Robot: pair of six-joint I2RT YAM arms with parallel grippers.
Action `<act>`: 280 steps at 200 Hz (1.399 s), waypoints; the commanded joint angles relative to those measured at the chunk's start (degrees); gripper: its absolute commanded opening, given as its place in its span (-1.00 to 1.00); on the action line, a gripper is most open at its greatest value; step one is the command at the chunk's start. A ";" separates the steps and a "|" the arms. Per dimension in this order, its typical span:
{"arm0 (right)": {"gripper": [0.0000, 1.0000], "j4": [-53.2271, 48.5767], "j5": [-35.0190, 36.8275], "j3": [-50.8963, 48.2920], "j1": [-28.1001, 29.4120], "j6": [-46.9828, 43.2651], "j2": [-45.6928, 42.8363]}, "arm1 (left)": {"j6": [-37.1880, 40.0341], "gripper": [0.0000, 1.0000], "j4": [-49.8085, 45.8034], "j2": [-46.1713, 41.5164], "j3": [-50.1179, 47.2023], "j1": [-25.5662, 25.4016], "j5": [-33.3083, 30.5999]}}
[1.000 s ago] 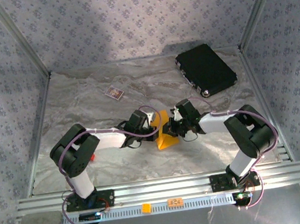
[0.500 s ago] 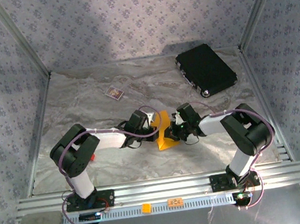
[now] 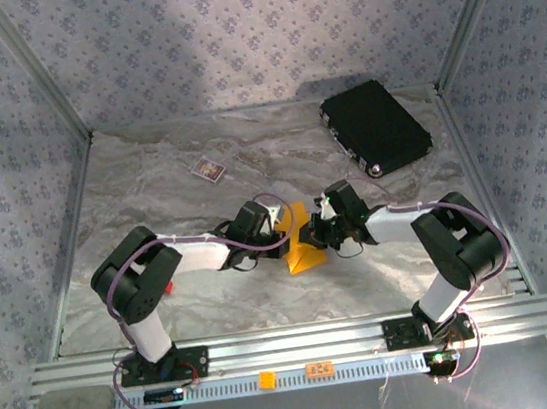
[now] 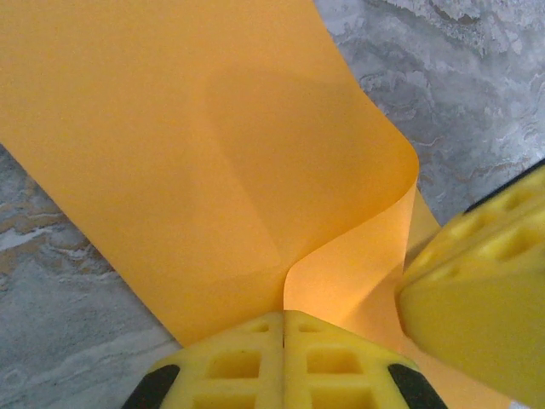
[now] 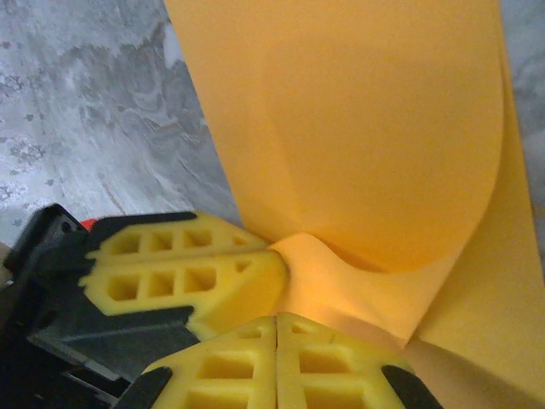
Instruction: Fold a paper plane with a square sheet of paper (pick it up from the middle)
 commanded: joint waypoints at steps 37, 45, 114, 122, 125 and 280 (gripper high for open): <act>-0.85 -5.29 5.47 0.01 -1.10 -1.08 4.38 | -0.15 -1.00 -1.81 -0.68 -0.83 0.14 0.57; -0.85 -5.07 5.57 -0.48 -1.17 -1.03 4.43 | -0.16 -1.00 -1.73 -0.68 -0.88 0.10 0.51; -0.83 -1.54 -0.10 2.02 -3.06 -0.88 0.96 | 0.02 -1.00 -1.98 -0.42 -0.70 0.13 0.48; -0.83 -1.82 0.04 2.36 -3.25 -1.13 1.33 | 0.04 -1.00 -2.00 -0.42 -0.75 0.12 0.50; -0.83 -1.93 0.12 2.46 -3.27 -1.24 1.55 | 0.09 -1.00 -2.01 -0.38 -0.70 0.10 0.44; -0.83 -0.37 -1.33 2.34 -7.44 0.38 -0.10 | 0.12 -1.00 -2.00 0.26 -0.80 0.07 0.64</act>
